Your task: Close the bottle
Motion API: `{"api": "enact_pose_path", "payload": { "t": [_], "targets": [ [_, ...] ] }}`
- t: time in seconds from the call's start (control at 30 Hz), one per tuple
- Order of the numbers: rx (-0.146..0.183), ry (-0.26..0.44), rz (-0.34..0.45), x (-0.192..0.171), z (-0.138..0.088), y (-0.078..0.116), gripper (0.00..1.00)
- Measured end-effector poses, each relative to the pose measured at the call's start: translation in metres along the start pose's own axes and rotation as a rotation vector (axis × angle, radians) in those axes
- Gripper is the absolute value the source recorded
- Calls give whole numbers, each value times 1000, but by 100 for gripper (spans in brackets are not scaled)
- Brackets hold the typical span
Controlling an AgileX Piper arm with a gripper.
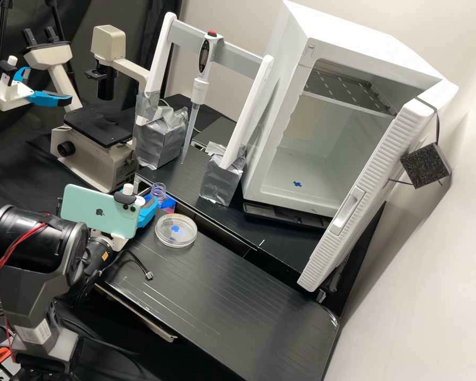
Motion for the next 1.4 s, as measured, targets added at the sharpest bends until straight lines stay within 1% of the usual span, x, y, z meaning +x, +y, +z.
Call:
{"api": "enact_pose_path", "payload": {
  "t": [0.57,0.9,1.0,1.1,1.13,1.3,1.4],
  "targets": [
    [2,4,1,0,-1,0,0],
    [21,55,73,-6,-10,14,0],
    [32,63,107,0,-14,19,0],
    [26,63,145,10,-19,25,0],
    [29,65,157,14,-20,27,0],
    [20,49,186,34,-23,32,0],
    [15,40,179,42,-22,30,0]
  ]
}}
